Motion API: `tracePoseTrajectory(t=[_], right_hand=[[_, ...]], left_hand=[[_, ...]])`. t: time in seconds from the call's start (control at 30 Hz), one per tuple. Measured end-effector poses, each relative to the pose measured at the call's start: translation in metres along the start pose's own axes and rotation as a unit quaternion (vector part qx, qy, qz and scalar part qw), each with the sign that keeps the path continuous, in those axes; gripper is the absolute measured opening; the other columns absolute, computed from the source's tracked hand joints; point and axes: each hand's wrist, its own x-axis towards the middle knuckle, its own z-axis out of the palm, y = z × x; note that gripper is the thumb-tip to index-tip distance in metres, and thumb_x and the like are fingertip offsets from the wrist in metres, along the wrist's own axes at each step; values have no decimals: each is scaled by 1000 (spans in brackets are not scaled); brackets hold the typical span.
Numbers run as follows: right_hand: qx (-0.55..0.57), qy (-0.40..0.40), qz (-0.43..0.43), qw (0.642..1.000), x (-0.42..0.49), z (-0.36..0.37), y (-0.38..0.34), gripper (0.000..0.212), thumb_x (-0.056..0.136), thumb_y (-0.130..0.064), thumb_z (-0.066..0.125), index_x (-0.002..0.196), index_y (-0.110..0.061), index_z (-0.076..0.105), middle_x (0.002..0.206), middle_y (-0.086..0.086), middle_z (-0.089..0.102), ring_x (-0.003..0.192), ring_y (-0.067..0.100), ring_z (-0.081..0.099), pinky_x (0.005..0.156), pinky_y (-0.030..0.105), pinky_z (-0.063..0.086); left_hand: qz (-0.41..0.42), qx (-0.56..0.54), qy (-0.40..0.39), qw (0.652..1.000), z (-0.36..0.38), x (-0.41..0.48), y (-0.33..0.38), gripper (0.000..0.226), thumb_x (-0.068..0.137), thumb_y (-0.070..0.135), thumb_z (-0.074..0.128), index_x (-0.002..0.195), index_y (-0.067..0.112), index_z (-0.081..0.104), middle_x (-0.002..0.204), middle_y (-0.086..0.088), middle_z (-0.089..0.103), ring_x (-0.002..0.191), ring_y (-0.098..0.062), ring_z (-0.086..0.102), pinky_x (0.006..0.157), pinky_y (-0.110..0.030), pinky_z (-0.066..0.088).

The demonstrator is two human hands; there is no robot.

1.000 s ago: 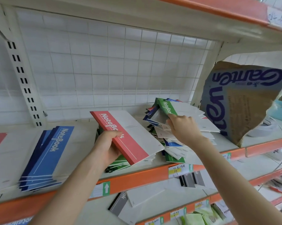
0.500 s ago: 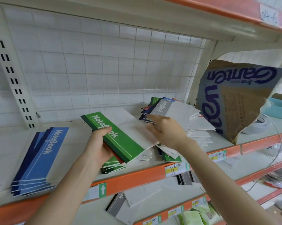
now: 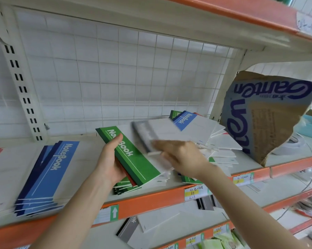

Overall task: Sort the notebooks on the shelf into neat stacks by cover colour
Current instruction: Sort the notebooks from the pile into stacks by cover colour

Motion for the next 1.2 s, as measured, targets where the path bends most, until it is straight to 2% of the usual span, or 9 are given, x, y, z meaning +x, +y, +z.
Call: tracePoseTrajectory(t=[0.07,0.17,0.27,0.37,0.5,0.77,0.97,1.07,1.2], right_hand=[[103,-65,-80,989,-6,2,-12,46,94,-41,42,123,-10,61,122,6,64,109,20,62,86,31,52],[172,-83,-19,981,-3,-9,-10,58,95,-50,35,125,-6,58,125,11,61,118,18,55,99,28,43],[40,-20,185,982,9,-19,16,51,93,-43,39,126,-8,56,127,9,59,111,25,57,90,33,44],[-59,-89,350,931,21,-17,42,40,98,-32,37,126,-9,53,128,10,54,110,26,52,84,31,41],[-117,-156,383,903,27,-6,59,33,94,-41,38,110,-17,55,106,5,60,84,21,49,66,28,38],[-169,-150,376,899,39,-5,60,33,94,-38,38,99,-13,59,83,5,54,72,22,50,54,24,33],[-216,-106,236,942,32,-13,43,22,98,-15,38,110,-7,56,84,9,58,72,29,52,60,31,37],[-77,-17,35,996,15,-11,31,30,87,-14,42,99,-8,68,81,10,71,67,29,67,55,31,52],[92,-63,-119,987,-2,3,0,36,94,-31,47,105,-7,70,110,5,70,100,21,67,78,37,56]], left_hand=[[-6,4,-11,1000,2,2,-3,23,93,23,48,105,6,59,82,-15,69,81,-29,62,68,-41,47],[-15,12,17,1000,-1,7,-6,27,92,7,45,118,3,53,96,-16,64,85,-30,61,70,-42,47],[-1,18,31,999,-5,9,-7,24,93,5,44,116,7,51,92,-12,63,81,-25,61,63,-37,44],[3,20,30,999,-7,10,-7,25,94,6,45,118,8,51,93,-11,64,83,-25,61,63,-36,45],[5,18,29,999,-5,8,-7,27,93,6,44,118,10,52,93,-11,65,83,-25,61,64,-36,45],[10,41,29,999,-4,3,-6,14,92,7,46,97,14,57,87,-8,66,79,-24,62,61,-34,44],[5,45,42,998,-2,3,-3,11,94,20,47,96,15,57,88,-8,64,78,-24,60,60,-34,42],[-5,26,39,999,1,6,0,27,95,39,47,95,14,60,89,-10,65,80,-24,61,63,-36,43],[-3,25,24,999,0,7,-2,22,95,21,46,110,7,55,87,-11,65,79,-27,60,64,-40,44]])
